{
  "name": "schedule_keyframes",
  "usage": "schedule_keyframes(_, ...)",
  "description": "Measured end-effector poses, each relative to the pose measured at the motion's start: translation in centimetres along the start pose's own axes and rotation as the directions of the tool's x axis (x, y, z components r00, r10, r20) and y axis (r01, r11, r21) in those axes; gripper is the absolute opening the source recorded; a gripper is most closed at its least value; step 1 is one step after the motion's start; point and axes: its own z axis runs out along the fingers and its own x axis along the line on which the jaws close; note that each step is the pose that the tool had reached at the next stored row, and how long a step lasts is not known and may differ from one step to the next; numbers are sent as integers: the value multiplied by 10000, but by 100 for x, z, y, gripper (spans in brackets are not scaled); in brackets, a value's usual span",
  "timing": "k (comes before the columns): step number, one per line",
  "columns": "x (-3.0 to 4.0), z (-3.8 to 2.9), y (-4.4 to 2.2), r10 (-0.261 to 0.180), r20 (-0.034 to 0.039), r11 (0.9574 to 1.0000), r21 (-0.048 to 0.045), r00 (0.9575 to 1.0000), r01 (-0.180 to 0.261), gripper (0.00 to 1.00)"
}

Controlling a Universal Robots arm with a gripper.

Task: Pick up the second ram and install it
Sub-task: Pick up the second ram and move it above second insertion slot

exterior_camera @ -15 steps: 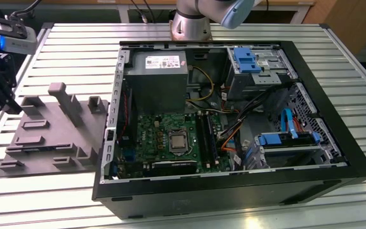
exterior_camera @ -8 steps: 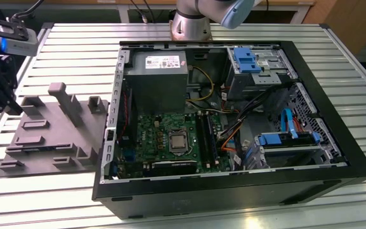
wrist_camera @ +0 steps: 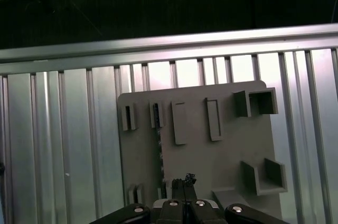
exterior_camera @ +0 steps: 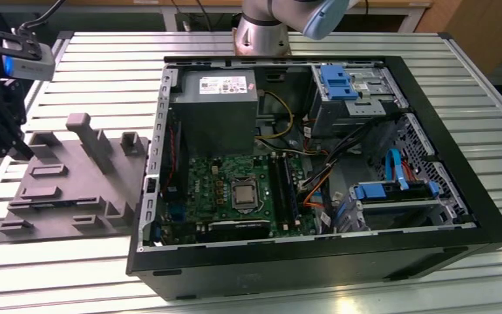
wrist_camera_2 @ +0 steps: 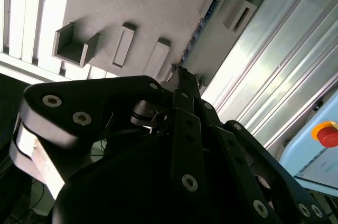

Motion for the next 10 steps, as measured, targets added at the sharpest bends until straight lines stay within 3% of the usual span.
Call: schedule_keyframes(10, 2, 51, -3, 0, 1, 10000, 1, 10000, 0, 11)
